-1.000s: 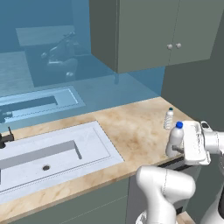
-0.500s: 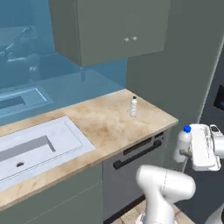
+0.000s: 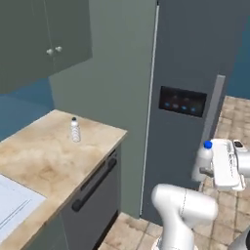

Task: Take the bottled waters from the counter and place them in the freezer to freeze. Close the freezer door after placing the bottles.

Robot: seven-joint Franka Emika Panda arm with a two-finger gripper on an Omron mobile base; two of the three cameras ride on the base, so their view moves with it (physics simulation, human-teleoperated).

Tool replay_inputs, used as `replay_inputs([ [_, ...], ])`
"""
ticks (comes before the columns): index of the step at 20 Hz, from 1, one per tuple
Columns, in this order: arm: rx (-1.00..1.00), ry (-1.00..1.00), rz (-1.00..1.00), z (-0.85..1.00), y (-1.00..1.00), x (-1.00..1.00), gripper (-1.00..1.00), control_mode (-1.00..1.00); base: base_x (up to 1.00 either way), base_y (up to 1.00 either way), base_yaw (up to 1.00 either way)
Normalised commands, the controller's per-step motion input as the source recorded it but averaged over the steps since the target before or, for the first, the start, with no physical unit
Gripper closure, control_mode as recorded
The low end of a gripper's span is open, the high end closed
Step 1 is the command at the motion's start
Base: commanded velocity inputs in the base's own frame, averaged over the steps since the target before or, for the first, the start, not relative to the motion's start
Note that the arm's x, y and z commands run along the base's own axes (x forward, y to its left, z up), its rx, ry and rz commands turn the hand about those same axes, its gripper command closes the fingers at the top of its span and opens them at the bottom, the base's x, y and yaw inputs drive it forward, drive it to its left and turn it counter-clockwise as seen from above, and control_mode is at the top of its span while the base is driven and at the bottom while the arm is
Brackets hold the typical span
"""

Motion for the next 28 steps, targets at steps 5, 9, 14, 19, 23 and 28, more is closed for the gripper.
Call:
replay_inputs([
  [5,0.00,0.00,0.00,0.00,0.00,0.00,1.00,1.00,0.00,-0.42,-0.78],
  [9,0.00,0.00,0.00,0.00,0.00,0.00,1.00,1.00,0.02,-0.23,-0.75],
  [14,0.00,0.00,0.00,0.00,0.00,0.00,1.00,1.00,0.32,-0.04,-0.43],
  [19,0.00,0.00,0.00,0.00,0.00,0.00,1.00,1.00,0.75,-0.63,0.06],
  [23,0.00,0.00,0.00,0.00,0.00,0.00,1.00,1.00,0.63,-0.97,0.13],
  [28,0.00,0.00,0.00,0.00,0.00,0.00,1.00,1.00,0.08,-0.90,0.09],
])
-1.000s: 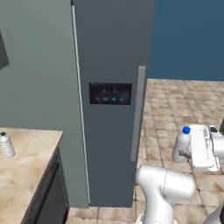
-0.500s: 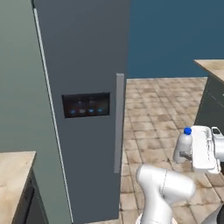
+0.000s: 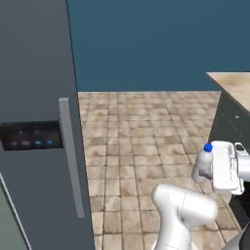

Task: Take the bottled waters from the counter and place them in the freezer to freeze. Close the freezer door after placing the bottles.

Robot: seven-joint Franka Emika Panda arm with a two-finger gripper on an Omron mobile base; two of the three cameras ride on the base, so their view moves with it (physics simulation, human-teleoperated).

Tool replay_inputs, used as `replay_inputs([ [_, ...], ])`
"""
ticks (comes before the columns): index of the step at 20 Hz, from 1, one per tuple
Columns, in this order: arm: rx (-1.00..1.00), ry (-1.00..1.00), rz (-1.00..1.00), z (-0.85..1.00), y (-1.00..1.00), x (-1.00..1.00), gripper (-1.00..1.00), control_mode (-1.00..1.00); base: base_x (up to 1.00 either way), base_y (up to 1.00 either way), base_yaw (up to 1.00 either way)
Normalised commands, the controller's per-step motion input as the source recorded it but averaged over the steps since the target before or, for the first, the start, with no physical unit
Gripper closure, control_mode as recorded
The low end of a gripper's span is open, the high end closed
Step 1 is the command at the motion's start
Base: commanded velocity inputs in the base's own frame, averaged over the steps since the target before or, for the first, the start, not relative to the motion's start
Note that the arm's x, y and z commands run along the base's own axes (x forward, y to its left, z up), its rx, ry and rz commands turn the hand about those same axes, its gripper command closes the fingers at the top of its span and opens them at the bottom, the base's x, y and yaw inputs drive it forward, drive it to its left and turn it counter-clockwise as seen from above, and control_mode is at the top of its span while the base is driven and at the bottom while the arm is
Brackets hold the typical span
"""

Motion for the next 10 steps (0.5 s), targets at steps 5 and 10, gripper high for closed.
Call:
replay_inputs([
  [5,0.00,0.00,0.00,0.00,0.00,0.00,1.00,1.00,0.14,-0.85,0.04],
  [10,0.00,0.00,0.00,0.00,0.00,0.00,1.00,1.00,0.75,-0.43,0.22],
])
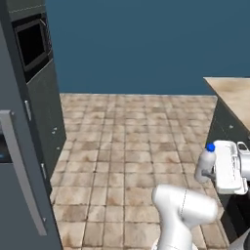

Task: Take the bottled waters from the counter and place them in the freezer to freeze. Close the freezer door after placing the bottles.

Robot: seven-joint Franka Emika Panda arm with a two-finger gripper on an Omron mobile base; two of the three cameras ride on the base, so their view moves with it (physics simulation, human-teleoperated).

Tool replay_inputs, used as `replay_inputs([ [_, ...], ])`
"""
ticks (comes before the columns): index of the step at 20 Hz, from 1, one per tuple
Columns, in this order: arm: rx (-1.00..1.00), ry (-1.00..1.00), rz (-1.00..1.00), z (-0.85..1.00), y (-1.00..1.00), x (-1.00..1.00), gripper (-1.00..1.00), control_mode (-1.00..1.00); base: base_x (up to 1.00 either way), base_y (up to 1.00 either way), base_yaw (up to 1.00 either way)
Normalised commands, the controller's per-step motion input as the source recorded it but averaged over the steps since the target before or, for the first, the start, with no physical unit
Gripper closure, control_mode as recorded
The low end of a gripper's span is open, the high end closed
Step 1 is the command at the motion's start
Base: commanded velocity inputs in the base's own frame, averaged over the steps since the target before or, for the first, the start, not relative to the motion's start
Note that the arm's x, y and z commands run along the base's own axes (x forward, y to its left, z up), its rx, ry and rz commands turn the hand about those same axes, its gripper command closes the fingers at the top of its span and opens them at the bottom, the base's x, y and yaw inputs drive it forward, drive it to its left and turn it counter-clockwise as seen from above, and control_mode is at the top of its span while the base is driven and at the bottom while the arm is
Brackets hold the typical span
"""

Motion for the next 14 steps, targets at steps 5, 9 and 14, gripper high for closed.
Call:
replay_inputs([
  [5,0.00,0.00,0.00,0.00,0.00,0.00,1.00,1.00,0.69,-0.12,0.35],
  [9,0.00,0.00,0.00,0.00,0.00,0.00,1.00,1.00,0.67,-0.08,0.35],
  [14,0.00,0.00,0.00,0.00,0.00,0.00,1.00,1.00,0.48,-0.43,0.47],
])
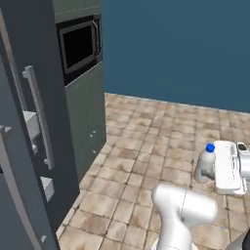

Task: Take the bottled waters from the counter and place them in the freezer to freeze. Close the freezer door after placing the bottles.

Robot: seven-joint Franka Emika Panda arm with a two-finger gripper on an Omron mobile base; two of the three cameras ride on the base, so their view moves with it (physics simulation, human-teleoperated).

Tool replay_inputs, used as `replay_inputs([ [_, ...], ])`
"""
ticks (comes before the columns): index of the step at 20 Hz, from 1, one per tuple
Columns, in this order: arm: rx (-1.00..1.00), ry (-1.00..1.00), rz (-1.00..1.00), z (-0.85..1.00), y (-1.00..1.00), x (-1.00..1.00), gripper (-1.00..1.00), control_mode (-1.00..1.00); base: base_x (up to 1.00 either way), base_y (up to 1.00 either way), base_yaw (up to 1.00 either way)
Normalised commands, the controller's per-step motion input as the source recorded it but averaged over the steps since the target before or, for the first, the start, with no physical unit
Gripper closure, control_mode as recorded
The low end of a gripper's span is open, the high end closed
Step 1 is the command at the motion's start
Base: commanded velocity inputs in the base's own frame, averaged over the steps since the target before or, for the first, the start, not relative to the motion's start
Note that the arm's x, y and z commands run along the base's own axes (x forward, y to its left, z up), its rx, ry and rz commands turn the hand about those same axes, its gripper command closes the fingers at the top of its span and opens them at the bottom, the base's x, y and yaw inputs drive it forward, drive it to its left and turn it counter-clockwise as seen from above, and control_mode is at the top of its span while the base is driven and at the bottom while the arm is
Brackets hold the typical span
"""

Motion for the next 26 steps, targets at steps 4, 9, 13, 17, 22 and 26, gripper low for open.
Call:
replay_inputs([
  [4,0.00,0.00,0.00,0.00,0.00,0.00,1.00,1.00,0.69,-0.26,0.66],
  [9,0.00,0.00,0.00,0.00,0.00,0.00,1.00,1.00,0.64,-0.17,0.75],
  [13,0.00,0.00,0.00,0.00,0.00,0.00,1.00,1.00,0.51,-0.21,0.75],
  [17,0.00,0.00,0.00,0.00,0.00,0.00,1.00,1.00,0.51,-0.10,0.75],
  [22,0.00,0.00,0.00,0.00,0.00,0.00,1.00,1.00,0.19,-0.26,0.57],
  [26,0.00,0.00,0.00,0.00,0.00,0.00,1.00,1.00,0.26,-0.43,0.39],
])
